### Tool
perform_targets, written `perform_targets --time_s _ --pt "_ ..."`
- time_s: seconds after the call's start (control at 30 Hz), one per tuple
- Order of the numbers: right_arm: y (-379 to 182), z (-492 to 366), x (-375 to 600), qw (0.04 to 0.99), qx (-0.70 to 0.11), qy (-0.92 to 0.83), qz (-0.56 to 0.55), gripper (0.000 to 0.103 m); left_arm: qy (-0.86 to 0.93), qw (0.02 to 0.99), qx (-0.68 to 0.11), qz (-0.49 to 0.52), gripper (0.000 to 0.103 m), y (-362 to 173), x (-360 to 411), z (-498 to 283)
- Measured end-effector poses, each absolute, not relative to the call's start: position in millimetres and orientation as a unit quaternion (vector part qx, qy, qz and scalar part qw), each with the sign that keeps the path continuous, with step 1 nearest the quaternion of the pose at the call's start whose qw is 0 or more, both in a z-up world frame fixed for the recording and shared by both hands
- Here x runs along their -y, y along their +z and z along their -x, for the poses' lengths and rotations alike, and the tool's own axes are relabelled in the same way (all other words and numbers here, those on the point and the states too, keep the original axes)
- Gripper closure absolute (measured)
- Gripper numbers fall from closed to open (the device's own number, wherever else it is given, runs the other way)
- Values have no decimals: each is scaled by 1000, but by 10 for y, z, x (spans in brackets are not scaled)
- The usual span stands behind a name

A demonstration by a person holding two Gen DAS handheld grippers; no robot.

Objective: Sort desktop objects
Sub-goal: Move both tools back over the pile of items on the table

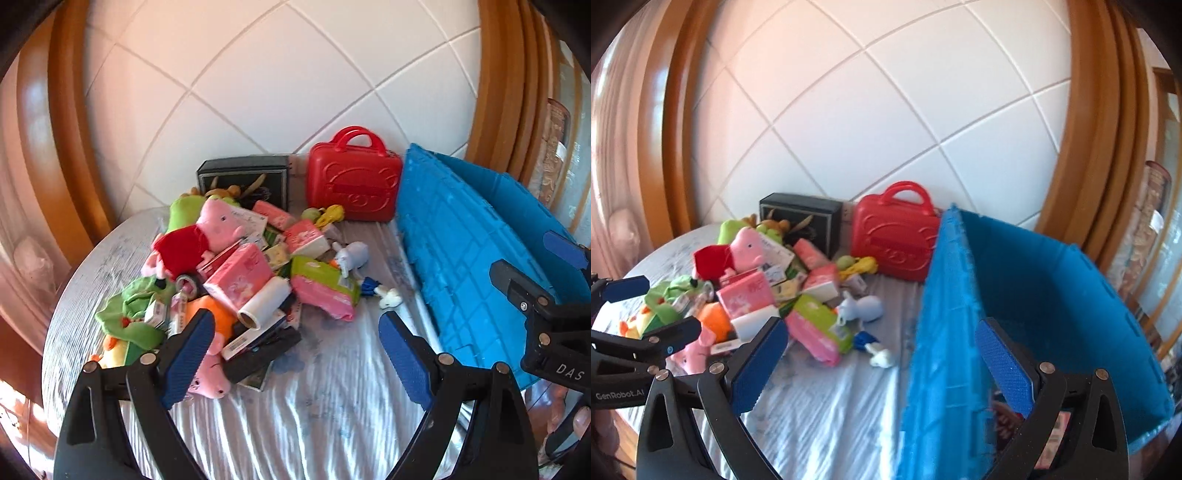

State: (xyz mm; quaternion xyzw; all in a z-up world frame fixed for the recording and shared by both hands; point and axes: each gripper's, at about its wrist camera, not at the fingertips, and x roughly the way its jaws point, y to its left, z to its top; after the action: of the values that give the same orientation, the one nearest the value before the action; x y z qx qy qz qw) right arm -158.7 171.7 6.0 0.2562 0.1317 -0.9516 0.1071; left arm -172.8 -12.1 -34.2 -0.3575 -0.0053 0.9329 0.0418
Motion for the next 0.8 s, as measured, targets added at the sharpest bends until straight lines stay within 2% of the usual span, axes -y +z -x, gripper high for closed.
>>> perform_targets --time_s 0.27,0.43,0.6,0.7,0.8 --pt "-746 1974 -726 169 -156 -905 -357 0 900 -39 41 433 12 -1271 1347 1818" --pt "-1332 2108 -225 201 -164 -870 -420 0 873 -75 50 478 14 -1864 1840 1745" --pt "-1737 2125 116 234 -145 -845 -458 0 860 -92 61 497 30 -2327 2136 1739" --pt "-1940 2194 223 226 -139 -836 -480 0 856 -89 65 506 33 -2489 2189 1788" --pt "-2071 2241 252 209 -147 -831 -494 9 857 -88 61 504 33 -2580 2194 1881"
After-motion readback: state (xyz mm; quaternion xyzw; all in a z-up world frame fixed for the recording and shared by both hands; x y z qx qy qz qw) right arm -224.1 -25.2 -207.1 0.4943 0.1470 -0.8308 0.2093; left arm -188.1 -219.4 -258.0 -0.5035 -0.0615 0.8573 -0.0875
